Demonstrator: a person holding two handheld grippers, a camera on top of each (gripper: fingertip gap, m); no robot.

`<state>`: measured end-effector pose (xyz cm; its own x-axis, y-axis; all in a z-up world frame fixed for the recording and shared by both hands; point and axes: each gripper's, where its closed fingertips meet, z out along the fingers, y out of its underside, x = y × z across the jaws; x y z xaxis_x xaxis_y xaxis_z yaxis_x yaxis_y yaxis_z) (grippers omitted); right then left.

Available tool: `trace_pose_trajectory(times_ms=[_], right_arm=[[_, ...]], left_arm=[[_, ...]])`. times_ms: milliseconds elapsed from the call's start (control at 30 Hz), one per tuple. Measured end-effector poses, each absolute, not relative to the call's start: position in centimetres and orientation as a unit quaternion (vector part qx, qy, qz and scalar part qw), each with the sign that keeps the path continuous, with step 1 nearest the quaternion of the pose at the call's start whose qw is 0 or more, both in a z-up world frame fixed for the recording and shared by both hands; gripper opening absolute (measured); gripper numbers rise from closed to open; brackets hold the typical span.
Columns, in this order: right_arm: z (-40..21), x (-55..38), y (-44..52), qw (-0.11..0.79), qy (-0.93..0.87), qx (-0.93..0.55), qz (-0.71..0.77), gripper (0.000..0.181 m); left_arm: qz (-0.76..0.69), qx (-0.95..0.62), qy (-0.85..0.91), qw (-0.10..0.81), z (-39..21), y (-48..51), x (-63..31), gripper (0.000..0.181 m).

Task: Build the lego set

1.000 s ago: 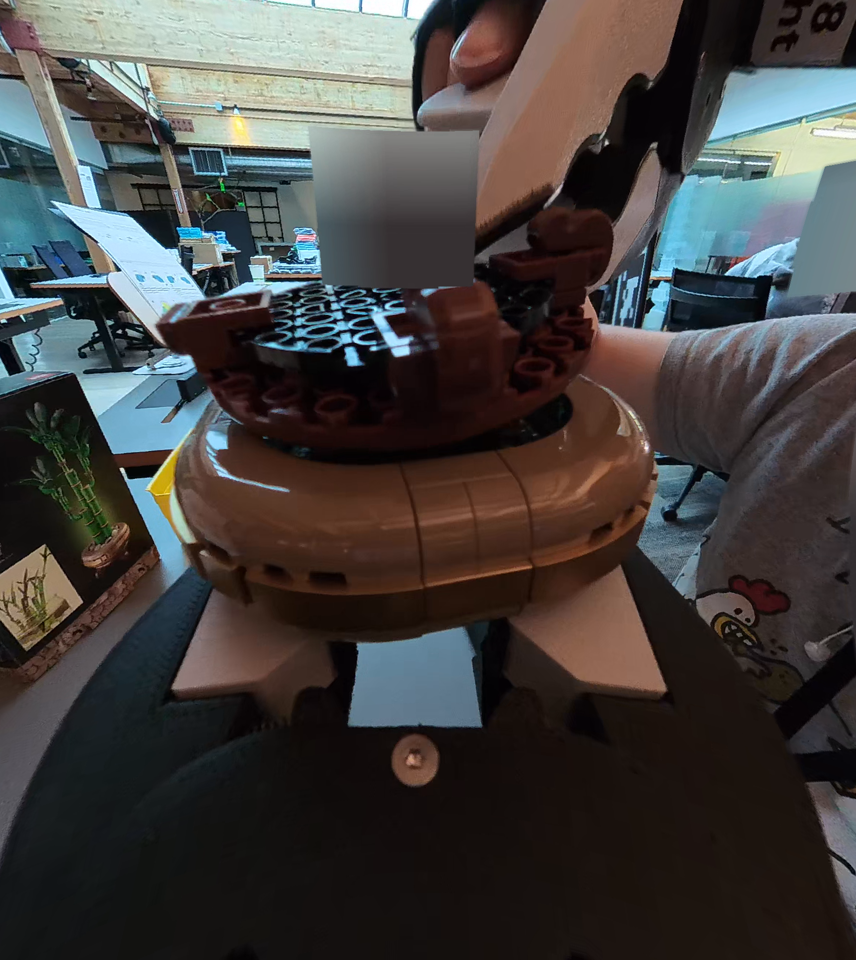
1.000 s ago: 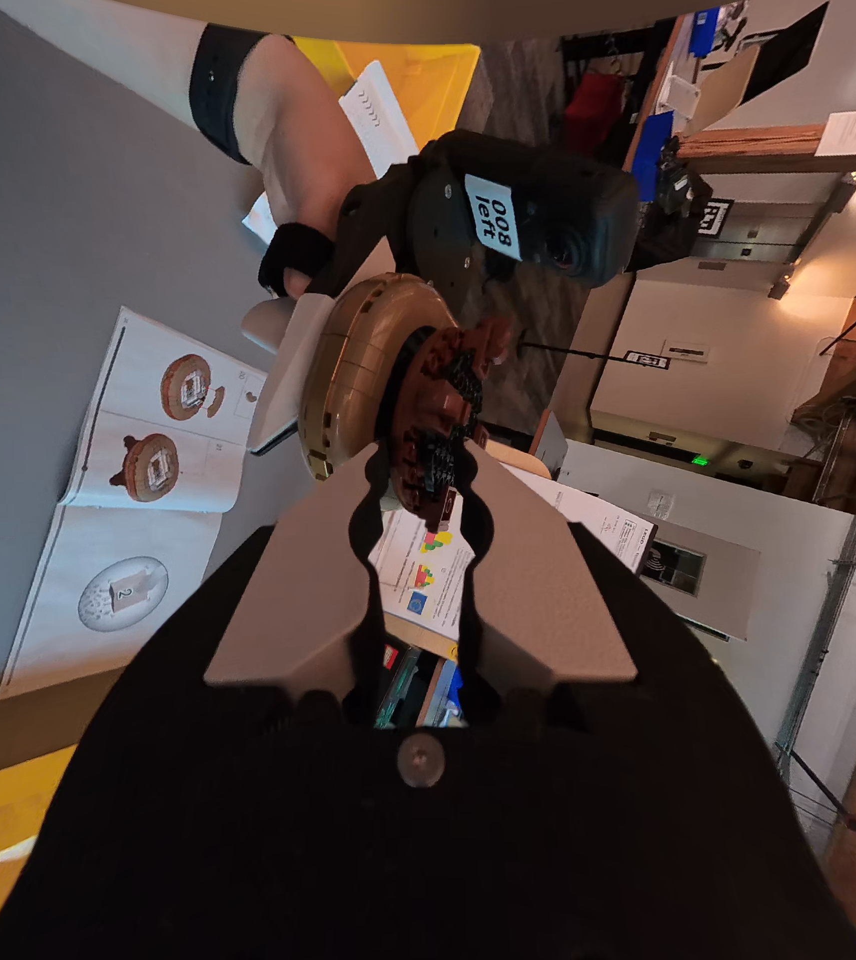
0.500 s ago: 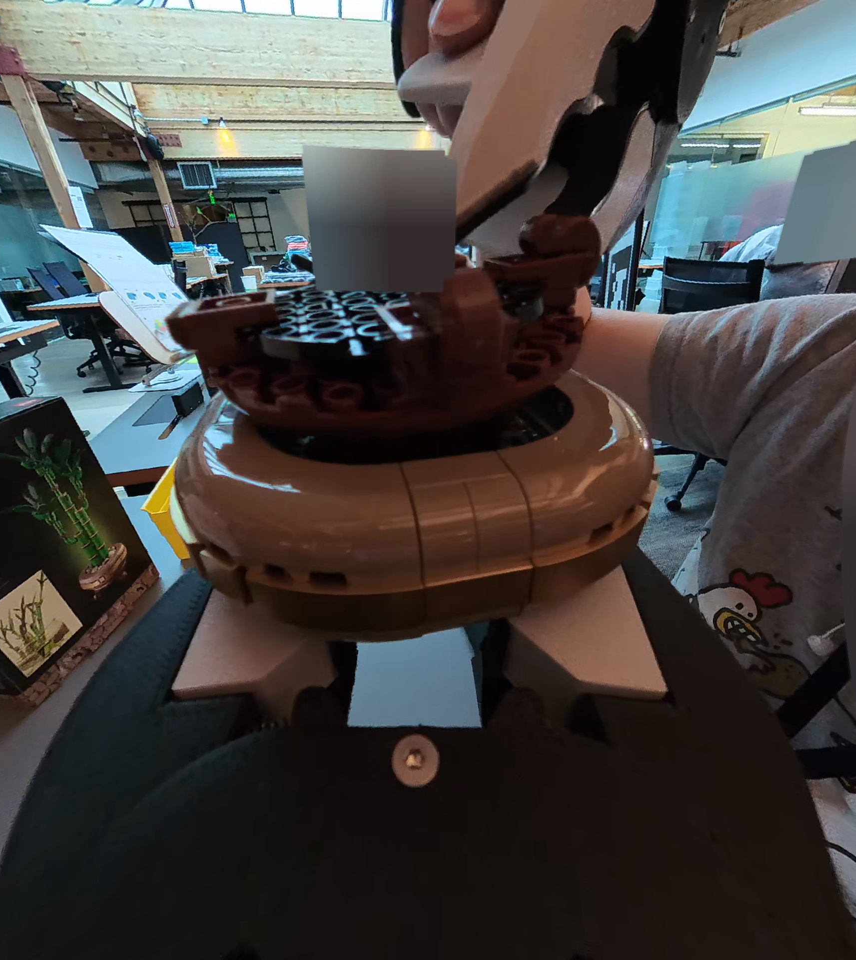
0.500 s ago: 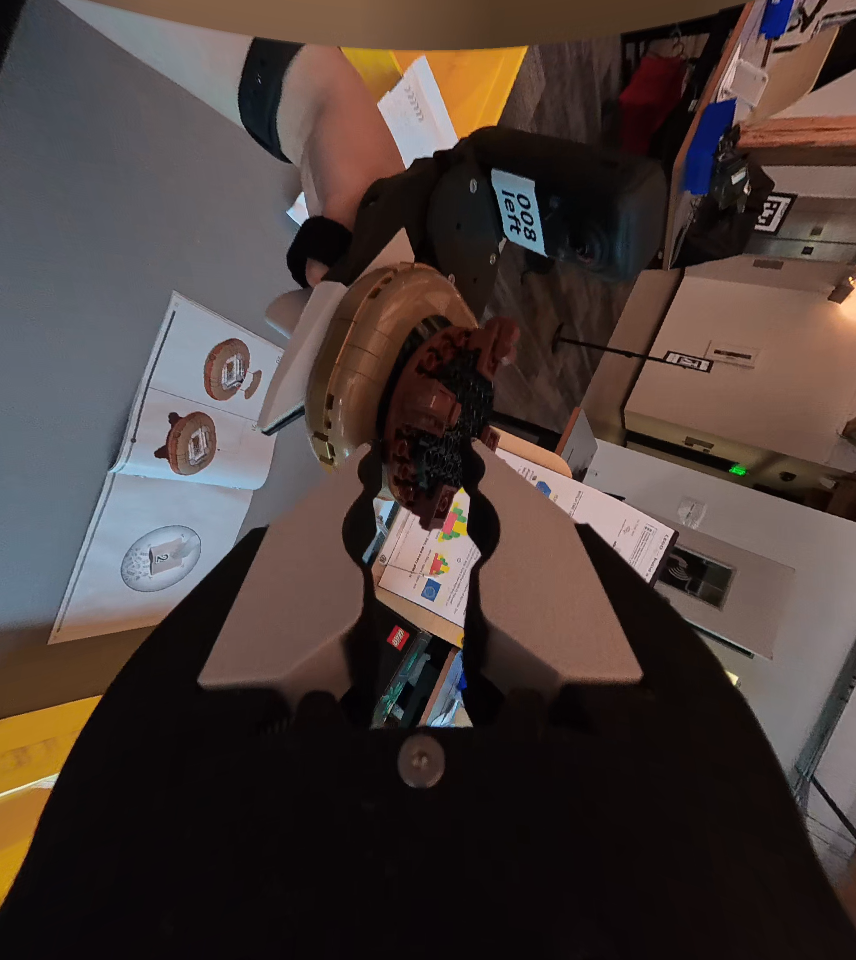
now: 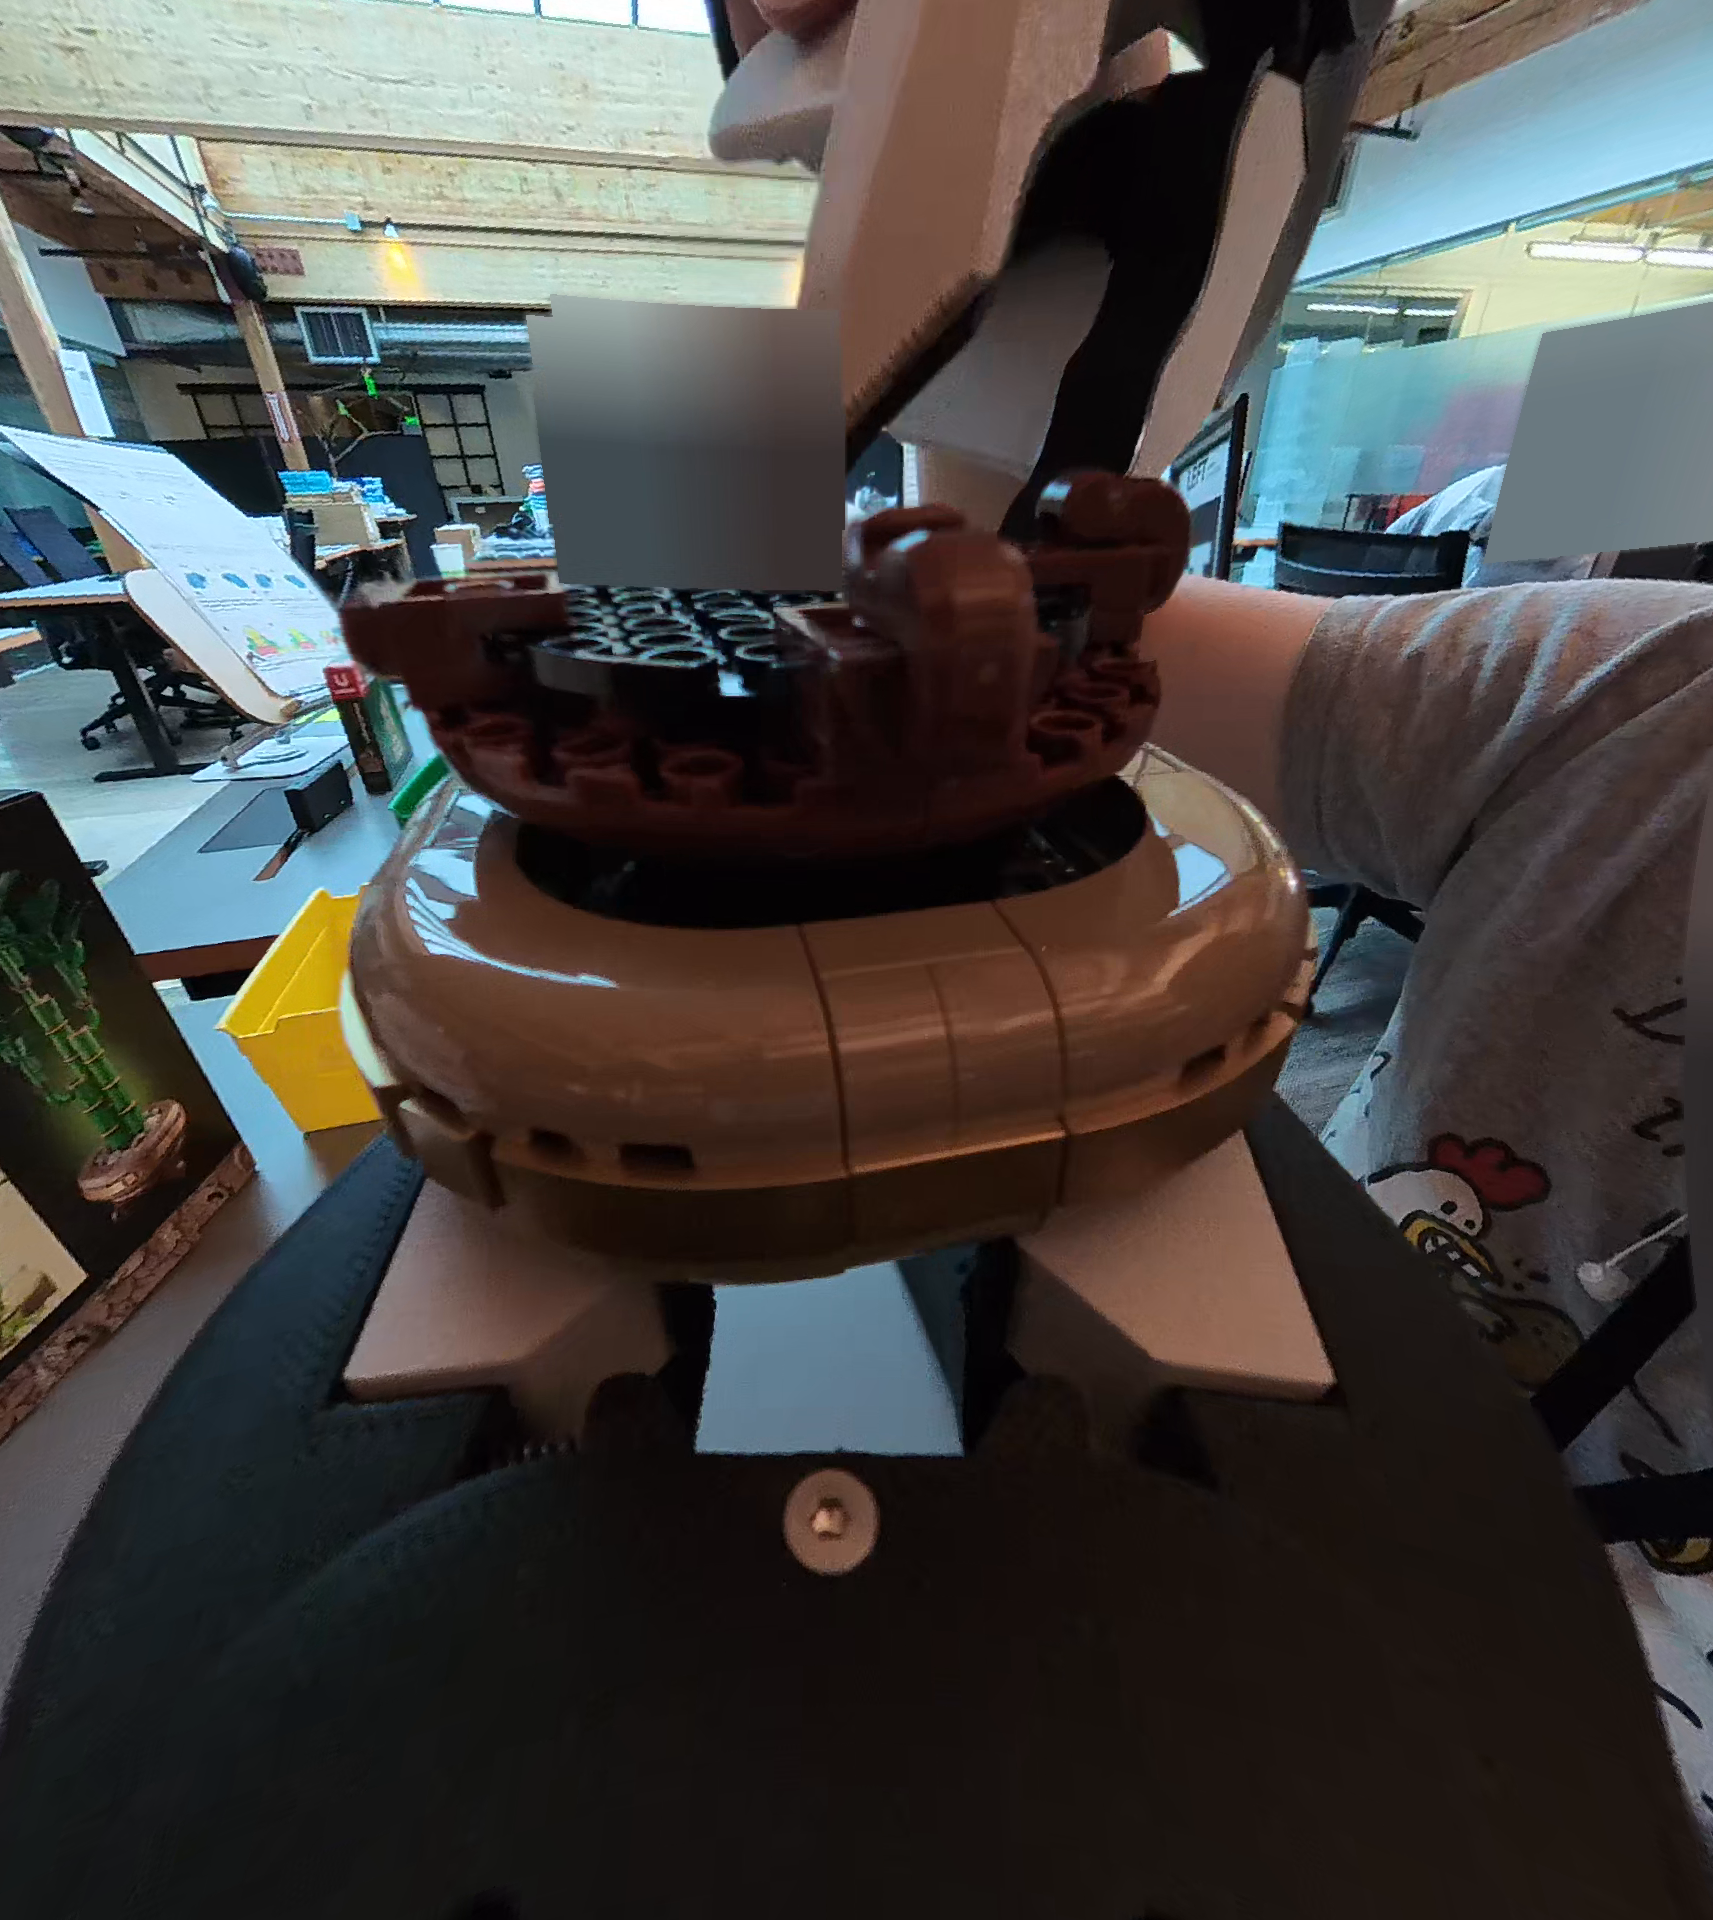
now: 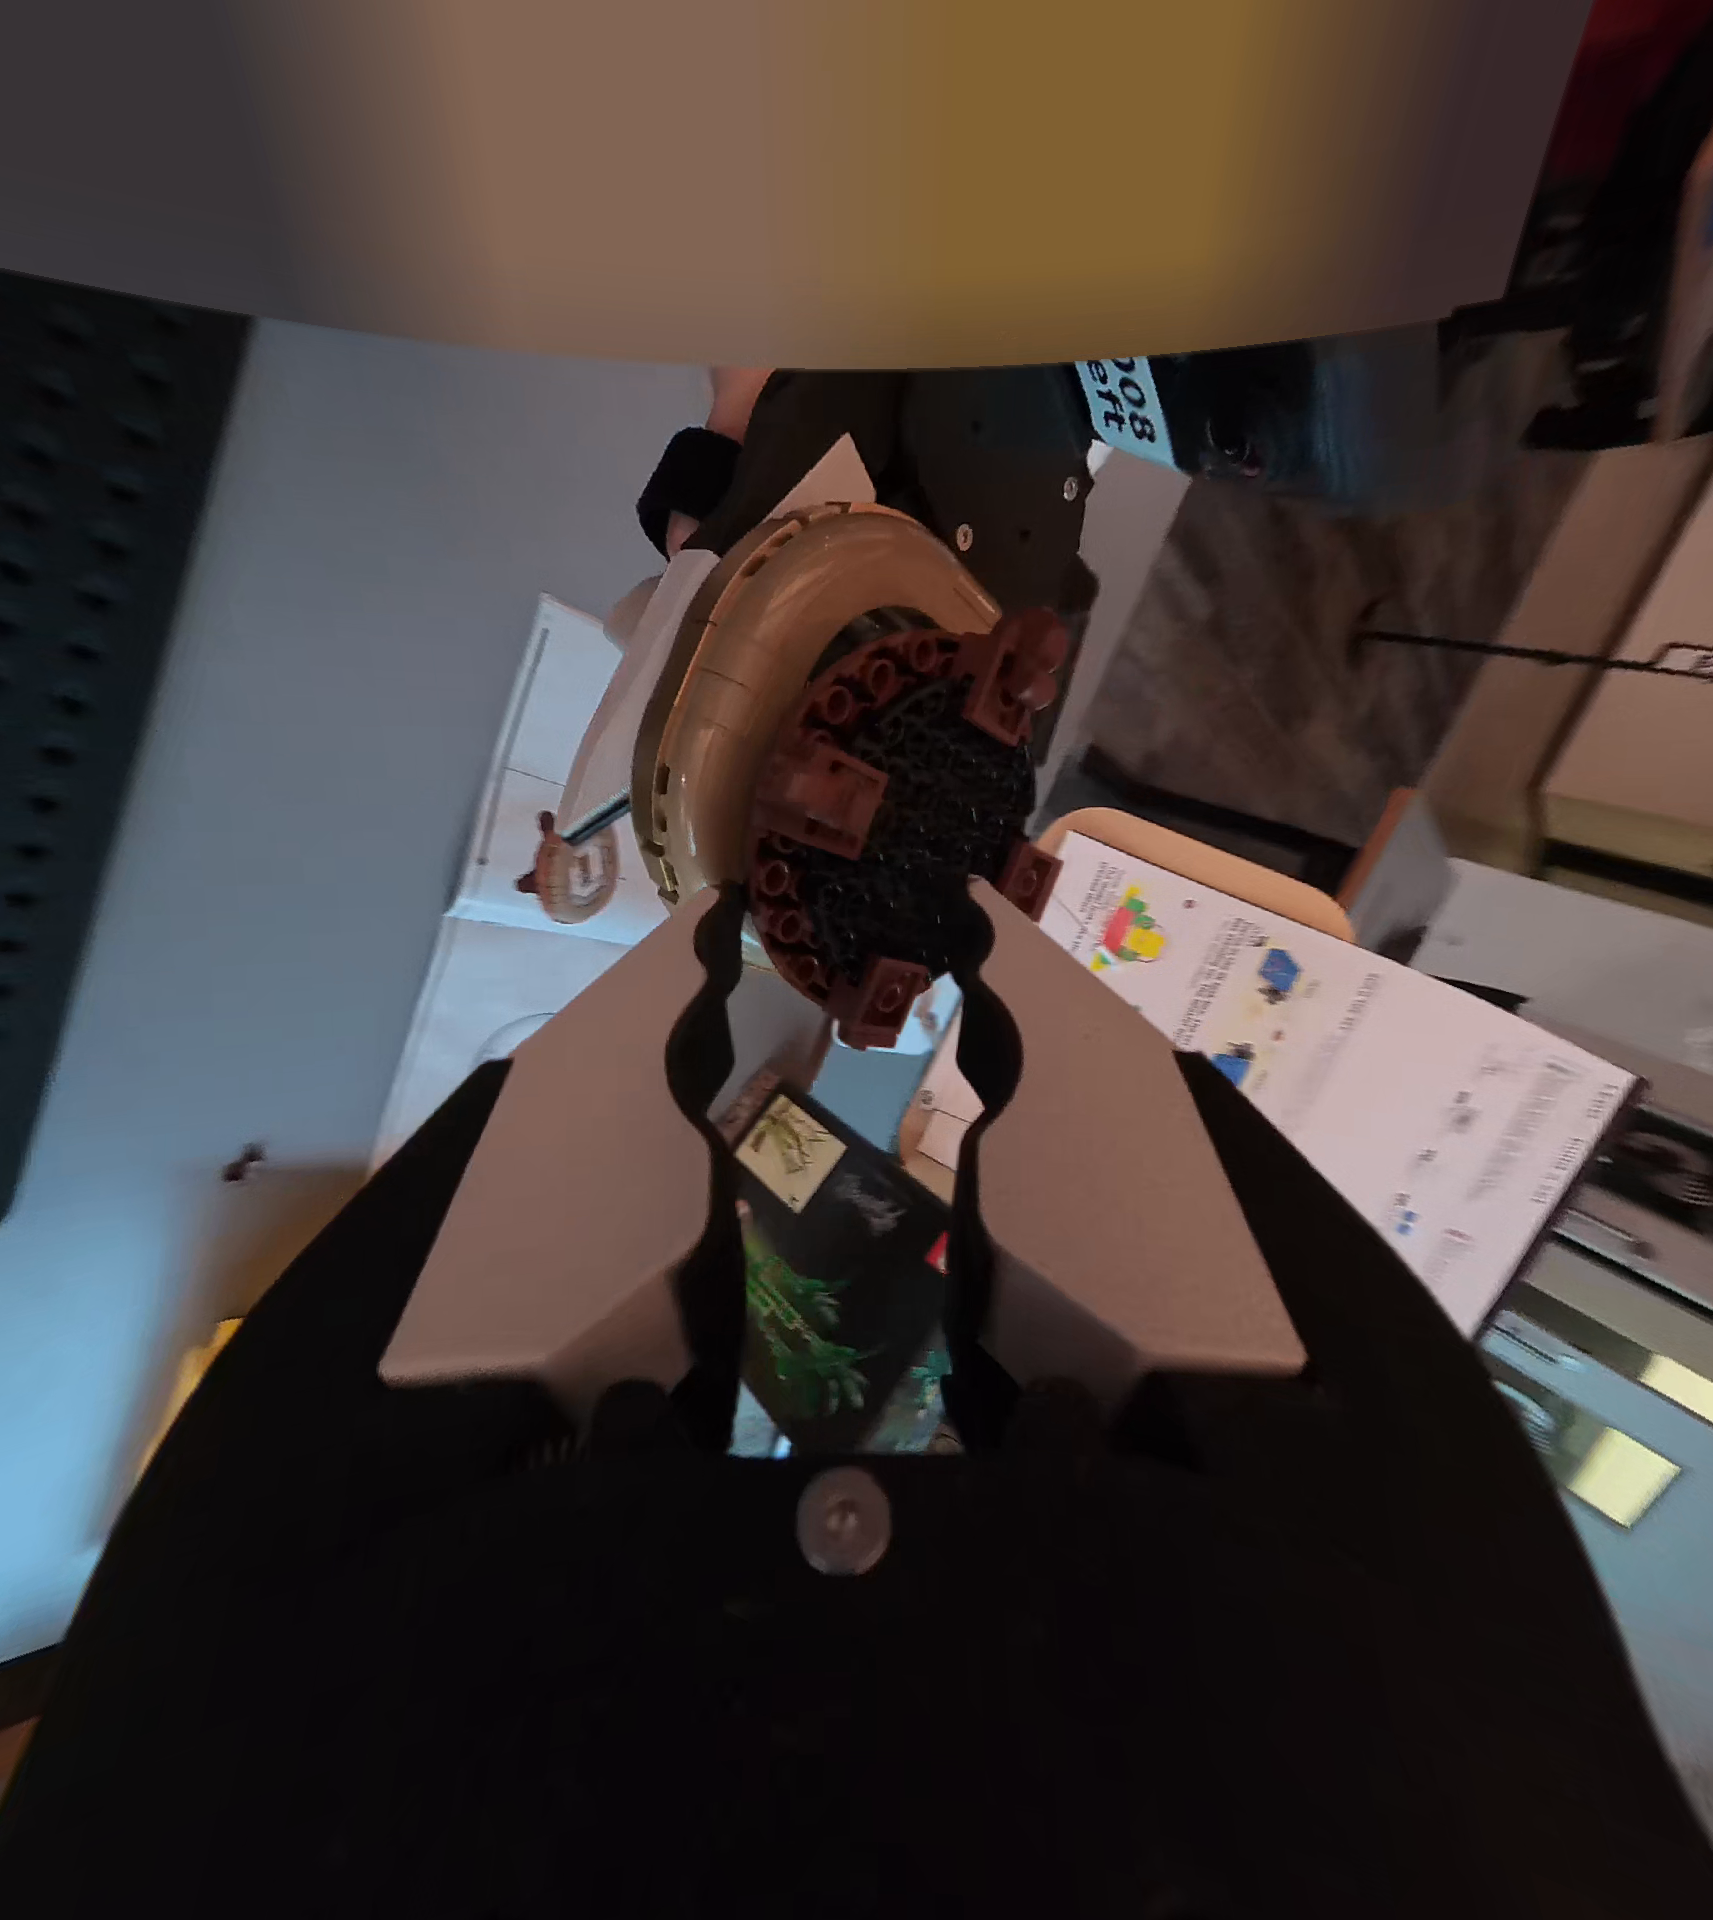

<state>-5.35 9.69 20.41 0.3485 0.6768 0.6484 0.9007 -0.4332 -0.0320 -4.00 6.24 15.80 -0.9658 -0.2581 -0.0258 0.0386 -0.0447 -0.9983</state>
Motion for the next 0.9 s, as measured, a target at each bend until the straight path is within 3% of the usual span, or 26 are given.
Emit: trace_pose_trajectory(times_ms=[133,267,300,367,533,633,900], right_arm=[[20.6,-5.8,9.6,0.212,-0.494,-0.805,-0.251,0.041],[20.4,-6.1,9.1,0.219,-0.487,-0.821,-0.2,0.057],[20.3,-6.3,9.0,0.222,-0.488,-0.825,-0.181,0.062],[20.4,-6.5,8.7,0.223,-0.486,-0.832,-0.149,0.068],[21.6,-7.4,9.3,0.241,-0.485,-0.839,-0.044,0.084],[21.2,-7.6,9.7,0.206,-0.486,-0.849,0.009,0.093],[19.3,-7.6,9.8,0.12,-0.495,-0.86,0.024,0.084]], left_arm=[[-0.725,-0.074,0.678,0.091,16.0,5.9,-4.3,0.115],[-0.73,-0.064,0.675,0.083,16.2,5.7,-4.8,0.116],[-0.732,-0.06,0.674,0.079,16.3,5.7,-5.0,0.102],[-0.734,-0.054,0.674,0.072,16.3,5.6,-5.3,0.118],[-0.729,-0.046,0.68,0.066,16.3,5.1,-5.9,0.118],[-0.729,-0.033,0.681,0.057,16.3,4.6,-6.6,0.115],[-0.728,-0.023,0.684,0.05,16.4,4.2,-7.3,0.118]])
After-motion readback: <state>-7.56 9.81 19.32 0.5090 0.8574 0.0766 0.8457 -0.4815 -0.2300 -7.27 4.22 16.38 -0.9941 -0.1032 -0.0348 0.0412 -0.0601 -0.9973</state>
